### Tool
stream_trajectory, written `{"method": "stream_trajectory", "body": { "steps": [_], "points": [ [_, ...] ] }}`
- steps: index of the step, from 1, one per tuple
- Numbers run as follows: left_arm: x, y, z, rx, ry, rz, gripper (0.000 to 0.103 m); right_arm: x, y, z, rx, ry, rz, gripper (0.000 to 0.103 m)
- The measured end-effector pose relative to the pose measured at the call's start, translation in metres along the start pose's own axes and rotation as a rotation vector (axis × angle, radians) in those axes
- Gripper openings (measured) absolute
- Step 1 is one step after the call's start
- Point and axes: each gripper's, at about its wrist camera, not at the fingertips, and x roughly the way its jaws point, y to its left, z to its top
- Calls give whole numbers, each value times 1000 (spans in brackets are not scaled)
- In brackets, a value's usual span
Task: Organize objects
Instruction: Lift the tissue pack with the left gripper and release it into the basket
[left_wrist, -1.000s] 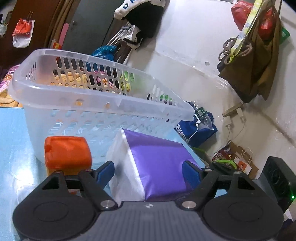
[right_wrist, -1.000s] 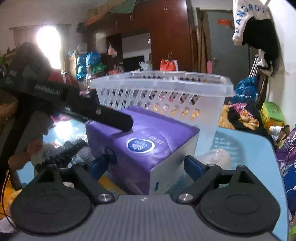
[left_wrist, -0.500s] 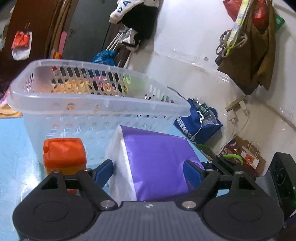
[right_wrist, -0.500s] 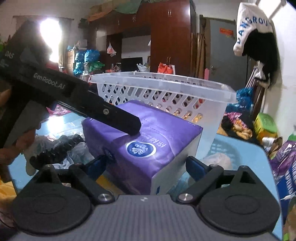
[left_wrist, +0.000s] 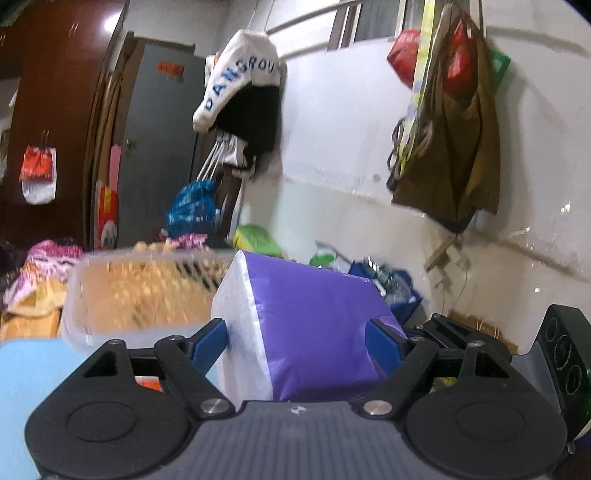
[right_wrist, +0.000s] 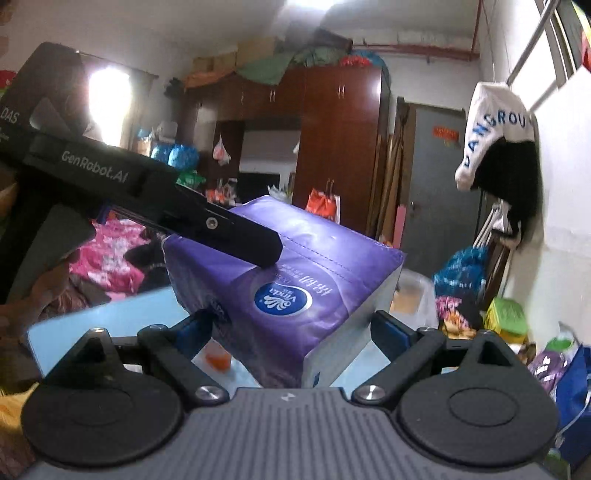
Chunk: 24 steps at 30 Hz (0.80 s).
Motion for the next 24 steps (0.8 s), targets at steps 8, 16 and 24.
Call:
{"method": "stream_trajectory", "body": {
  "steps": [8,16,24],
  "points": [
    [3,-1,53,40,-48,52,84,30,-22,44,14,-9,25,95],
    [43,30,84,9,-29,95,84,79,-43,55,14,43,39,95],
    [94,73,70,-68,45,125,84,131,-56,37,29,161,45,95]
  ]
}}
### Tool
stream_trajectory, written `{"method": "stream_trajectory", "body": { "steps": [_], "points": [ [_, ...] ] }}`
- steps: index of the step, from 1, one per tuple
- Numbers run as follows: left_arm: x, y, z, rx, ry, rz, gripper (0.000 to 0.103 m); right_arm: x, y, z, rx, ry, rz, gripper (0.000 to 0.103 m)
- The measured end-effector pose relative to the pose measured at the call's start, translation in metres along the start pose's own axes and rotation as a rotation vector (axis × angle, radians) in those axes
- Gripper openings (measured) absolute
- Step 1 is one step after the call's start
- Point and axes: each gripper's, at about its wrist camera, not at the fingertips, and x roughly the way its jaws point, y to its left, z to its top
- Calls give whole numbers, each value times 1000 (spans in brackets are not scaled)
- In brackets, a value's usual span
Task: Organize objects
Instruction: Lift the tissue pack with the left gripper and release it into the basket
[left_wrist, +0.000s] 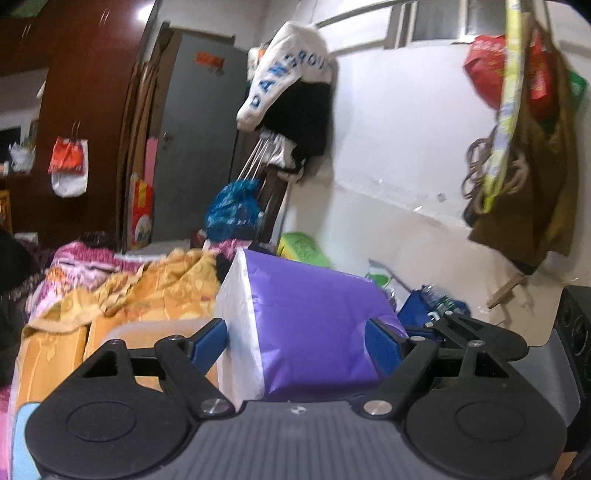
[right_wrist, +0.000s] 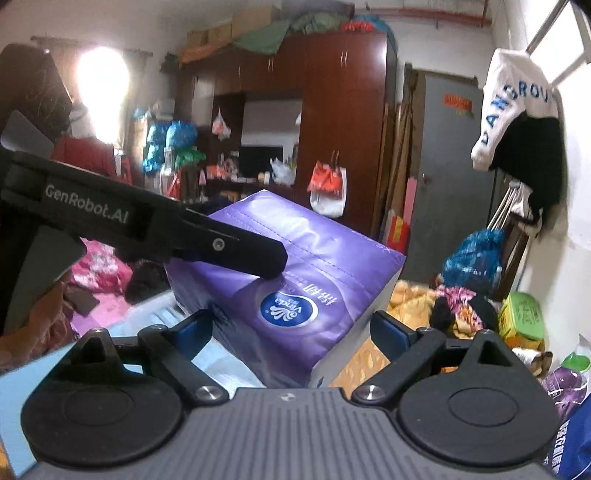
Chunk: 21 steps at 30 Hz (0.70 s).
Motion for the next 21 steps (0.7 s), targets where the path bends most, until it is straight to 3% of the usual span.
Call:
{"method": "stream_trajectory", "body": {
  "steps": [15,17,21],
  "points": [
    [29,25,-10,-57,61,35,84,24,-2,-9,-33,93,5,95],
    [32,28,-12,-62,58,37,84,23,-4,-9,-25,93,-7,100],
    [24,23,-19,2,4,132,86,15,-4,-12,-46,102,-91,103]
  ]
}}
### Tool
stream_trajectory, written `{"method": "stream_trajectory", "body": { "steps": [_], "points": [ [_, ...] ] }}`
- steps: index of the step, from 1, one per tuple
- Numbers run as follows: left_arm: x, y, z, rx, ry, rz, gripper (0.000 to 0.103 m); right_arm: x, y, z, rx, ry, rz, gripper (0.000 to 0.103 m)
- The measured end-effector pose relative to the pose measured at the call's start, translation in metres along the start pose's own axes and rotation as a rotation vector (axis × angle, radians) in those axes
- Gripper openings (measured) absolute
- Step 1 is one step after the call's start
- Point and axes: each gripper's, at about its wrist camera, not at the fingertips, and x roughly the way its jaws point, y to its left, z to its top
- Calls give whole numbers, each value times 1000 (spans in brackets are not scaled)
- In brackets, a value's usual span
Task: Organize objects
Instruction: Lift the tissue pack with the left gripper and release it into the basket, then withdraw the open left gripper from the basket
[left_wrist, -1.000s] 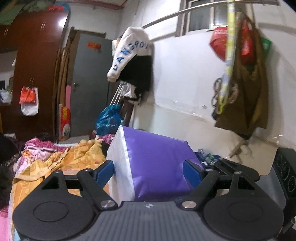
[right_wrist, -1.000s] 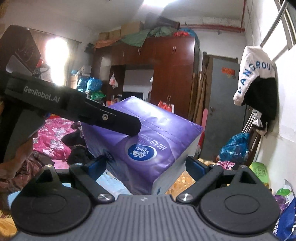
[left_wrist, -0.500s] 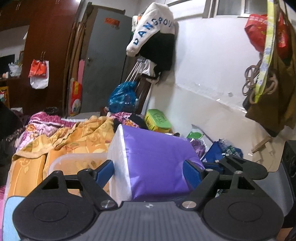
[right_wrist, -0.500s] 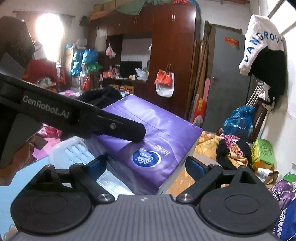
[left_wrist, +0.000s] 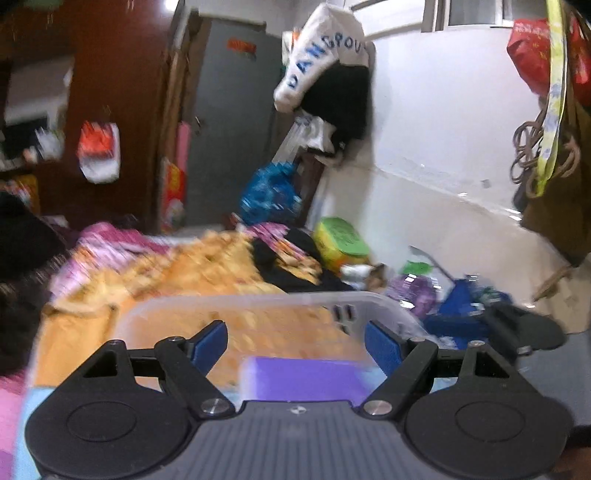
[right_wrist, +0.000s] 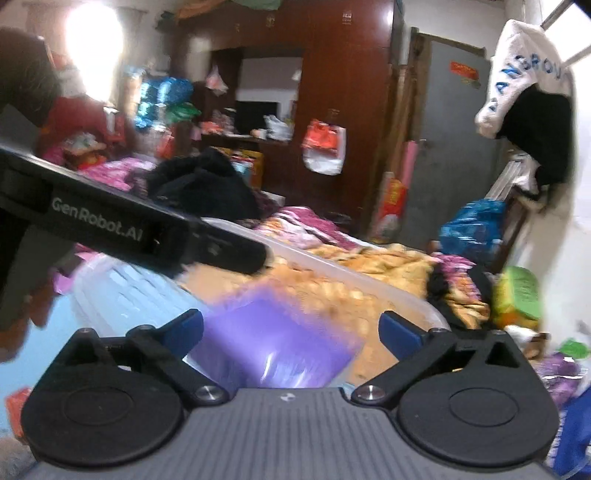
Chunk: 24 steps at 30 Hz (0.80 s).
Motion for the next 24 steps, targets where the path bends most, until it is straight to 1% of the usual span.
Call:
{"method": "stream_trajectory", "body": {
  "steps": [1,3,4,5,7,9,11,13,15,17,19,22,24],
  "points": [
    [-6,-1,-1,13,-20,8,88,-7,0,-2,0,-6,-2,103],
    [-24,-1,-2,21,-65,-9,93,-20,-3,-9,34,2,11,103],
    [-34,0,-3,20,-89,-13,97,-25,-5,-10,53,-3,13,103],
    [-46,-1,-5,21,-117,-18,102,-36,-7,-15,75,-26,16,103],
    [-71,-3,-11,41,-173,-18,103,-54,-8,-23,100,-66,22,103],
    [-94,-7,-21,61,-202,-4,103,-66,-9,-28,128,-84,20,103],
    [-112,-9,-33,71,-197,11,103,-80,-8,-39,171,-97,22,103],
    [-132,-10,-53,66,-213,19,103,-89,-7,-51,202,-117,36,103],
    [-145,-10,-72,74,-217,24,103,-94,-6,-66,249,-114,35,103],
    [-158,-10,-96,73,-227,12,103,-102,-3,-88,297,-109,27,103],
    [-168,-8,-116,56,-242,-10,103,-111,0,-108,342,-137,22,103],
    [-174,-11,-148,45,-218,-39,103,-122,10,-134,329,-144,-27,103],
    [-176,-22,-167,72,-193,-71,103,-128,17,-141,301,-152,-33,103]
  ]
}}
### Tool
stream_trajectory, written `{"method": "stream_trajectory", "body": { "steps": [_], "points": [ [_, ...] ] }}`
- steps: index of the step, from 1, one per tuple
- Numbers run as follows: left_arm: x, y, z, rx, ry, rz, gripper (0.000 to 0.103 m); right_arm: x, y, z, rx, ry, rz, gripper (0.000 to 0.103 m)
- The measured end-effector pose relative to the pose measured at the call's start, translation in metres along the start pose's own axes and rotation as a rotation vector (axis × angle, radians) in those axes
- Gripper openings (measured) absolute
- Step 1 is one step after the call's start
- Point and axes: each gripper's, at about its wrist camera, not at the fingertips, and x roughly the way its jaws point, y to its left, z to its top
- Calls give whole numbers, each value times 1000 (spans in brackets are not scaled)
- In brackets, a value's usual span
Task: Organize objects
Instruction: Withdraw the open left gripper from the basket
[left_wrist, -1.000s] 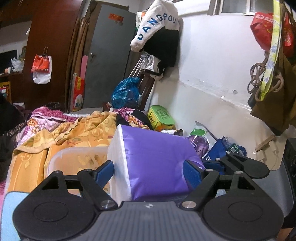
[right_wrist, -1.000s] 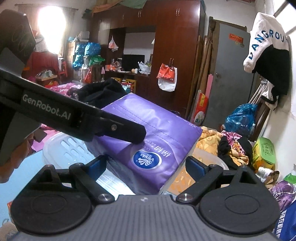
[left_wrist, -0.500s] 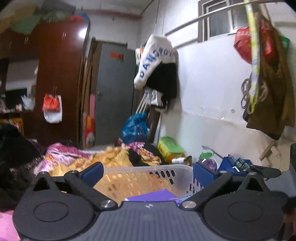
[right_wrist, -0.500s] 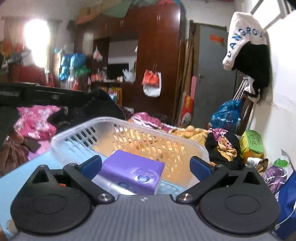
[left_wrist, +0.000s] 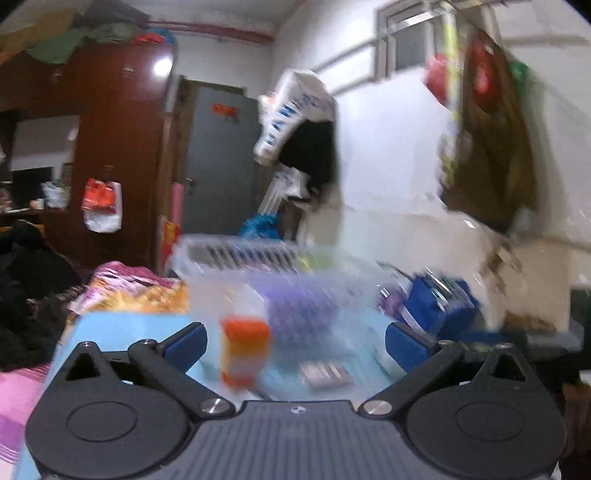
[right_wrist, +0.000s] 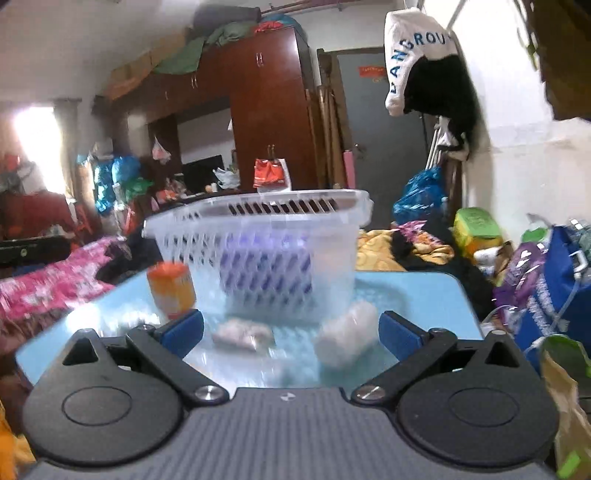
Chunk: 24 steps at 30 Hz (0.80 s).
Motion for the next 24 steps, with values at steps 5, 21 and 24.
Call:
{"method": "stream_trajectory", "body": {
  "steps": [5,21,24],
  "points": [
    [-2,-31,-17,69,29,-77,101,0,9,-4,-48,23,60,103],
    [-15,9,-47,21,68,-27,81,7,4,-23,-19,33,92,103],
    [-11,6,-50,40,72,-26,81,11,0,-23,-6,43,68,103]
  ]
}}
